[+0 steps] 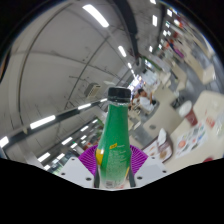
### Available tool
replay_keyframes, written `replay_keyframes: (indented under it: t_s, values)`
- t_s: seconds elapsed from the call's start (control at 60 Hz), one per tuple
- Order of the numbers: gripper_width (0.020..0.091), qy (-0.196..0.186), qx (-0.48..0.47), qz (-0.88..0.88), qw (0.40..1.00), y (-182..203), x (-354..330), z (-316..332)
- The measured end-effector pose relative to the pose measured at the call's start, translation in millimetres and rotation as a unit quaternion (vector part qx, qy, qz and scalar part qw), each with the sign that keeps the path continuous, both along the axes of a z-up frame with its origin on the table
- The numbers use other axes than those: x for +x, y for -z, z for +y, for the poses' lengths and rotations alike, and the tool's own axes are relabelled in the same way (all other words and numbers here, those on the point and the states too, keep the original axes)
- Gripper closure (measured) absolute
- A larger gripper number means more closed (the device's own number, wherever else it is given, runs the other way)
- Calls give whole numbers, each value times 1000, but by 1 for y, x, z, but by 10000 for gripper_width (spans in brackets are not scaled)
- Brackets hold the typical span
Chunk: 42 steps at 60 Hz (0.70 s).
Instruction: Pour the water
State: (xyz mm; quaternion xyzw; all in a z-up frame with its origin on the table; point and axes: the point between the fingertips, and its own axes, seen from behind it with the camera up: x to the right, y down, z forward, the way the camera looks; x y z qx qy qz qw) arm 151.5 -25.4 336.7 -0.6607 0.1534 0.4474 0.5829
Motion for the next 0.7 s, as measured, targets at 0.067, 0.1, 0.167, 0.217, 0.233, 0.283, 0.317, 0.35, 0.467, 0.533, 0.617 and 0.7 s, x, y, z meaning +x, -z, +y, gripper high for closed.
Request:
replay_keyframes:
  t_s: [0.067,0.1,0.167,0.217,0.233,0.283,0.317,0.35,0.467,0.533,0.617,0.7]
  values:
    - [702,76,46,-192,977,4,55,2]
    - [697,108,57,-274,954,11,86,3]
    - [698,143,55,-378,913,46,126,6]
    - [697,151,40,-420,894,83,148,9]
    - [697,147,30,-427,892,99,149,8]
    - [695,141,13,-450,882,138,156,11]
    - [697,138,5,-459,878,163,155,13]
    - [697,129,1,-471,873,188,158,18]
    - [696,118,-21,-492,862,237,155,20]
    - [696,117,-32,-493,861,262,167,27]
    - [695,124,-19,-473,872,264,168,26]
    - [696,123,-23,-476,871,264,171,20]
